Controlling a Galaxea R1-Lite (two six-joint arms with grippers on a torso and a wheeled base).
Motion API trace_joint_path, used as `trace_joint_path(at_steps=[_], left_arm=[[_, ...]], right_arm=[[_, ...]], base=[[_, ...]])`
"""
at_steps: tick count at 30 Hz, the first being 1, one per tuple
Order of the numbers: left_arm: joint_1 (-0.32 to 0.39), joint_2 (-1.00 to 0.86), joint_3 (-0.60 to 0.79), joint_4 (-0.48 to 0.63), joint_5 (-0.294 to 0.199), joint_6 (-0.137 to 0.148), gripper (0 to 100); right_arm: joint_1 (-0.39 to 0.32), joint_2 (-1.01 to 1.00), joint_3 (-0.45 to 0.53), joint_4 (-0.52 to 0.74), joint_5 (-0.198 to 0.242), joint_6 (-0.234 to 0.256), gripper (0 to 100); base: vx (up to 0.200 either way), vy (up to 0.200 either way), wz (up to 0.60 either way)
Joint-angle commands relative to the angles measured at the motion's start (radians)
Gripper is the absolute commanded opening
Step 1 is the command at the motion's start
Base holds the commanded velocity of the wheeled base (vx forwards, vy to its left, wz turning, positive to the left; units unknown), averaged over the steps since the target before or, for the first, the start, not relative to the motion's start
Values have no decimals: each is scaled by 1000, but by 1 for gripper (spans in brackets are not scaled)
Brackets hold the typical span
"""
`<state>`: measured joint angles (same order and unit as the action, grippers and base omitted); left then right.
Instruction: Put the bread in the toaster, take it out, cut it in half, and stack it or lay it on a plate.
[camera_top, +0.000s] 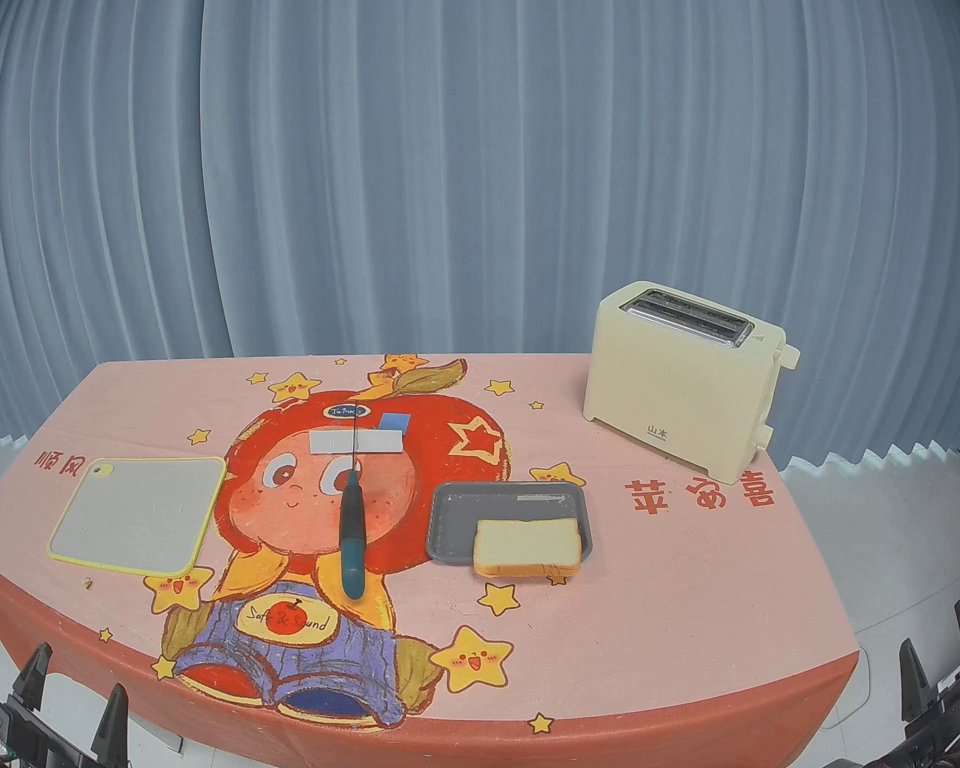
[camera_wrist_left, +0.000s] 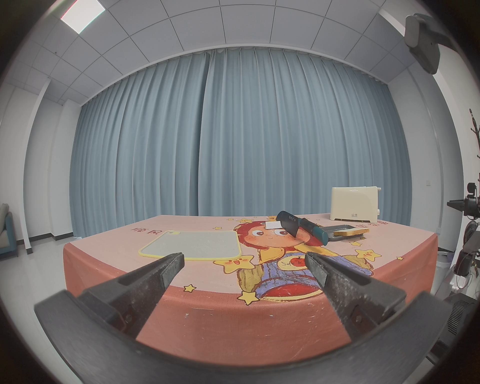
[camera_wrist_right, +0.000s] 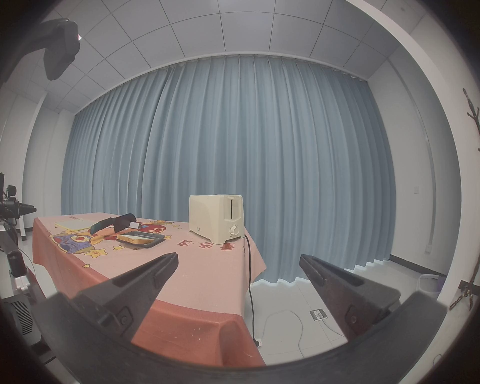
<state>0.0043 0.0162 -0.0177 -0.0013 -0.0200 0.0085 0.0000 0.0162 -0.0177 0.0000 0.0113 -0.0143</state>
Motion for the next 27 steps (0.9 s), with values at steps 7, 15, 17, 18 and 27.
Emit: trace_joint_path(at_steps=[7,15,17,18,27], left_arm=[[2,-15,18,0,0,1,100],[2,-15,18,0,0,1,100],[0,-15,18,0,0,1,100],[0,-15,18,0,0,-1,100],[0,-15,18,0,0,1,100]], right_arm=[[2,-16,18,2,-7,0,100],[2,-16,16,2,-1,-3,100],[2,-16,18,2,-1,-3,100],[2,-16,16,2,-1,-3,100],[2,-16,16,2,-5,-3,100]], base=[[0,0,0],[0,0,0],[0,0,0],[0,0,0],[0,0,0]])
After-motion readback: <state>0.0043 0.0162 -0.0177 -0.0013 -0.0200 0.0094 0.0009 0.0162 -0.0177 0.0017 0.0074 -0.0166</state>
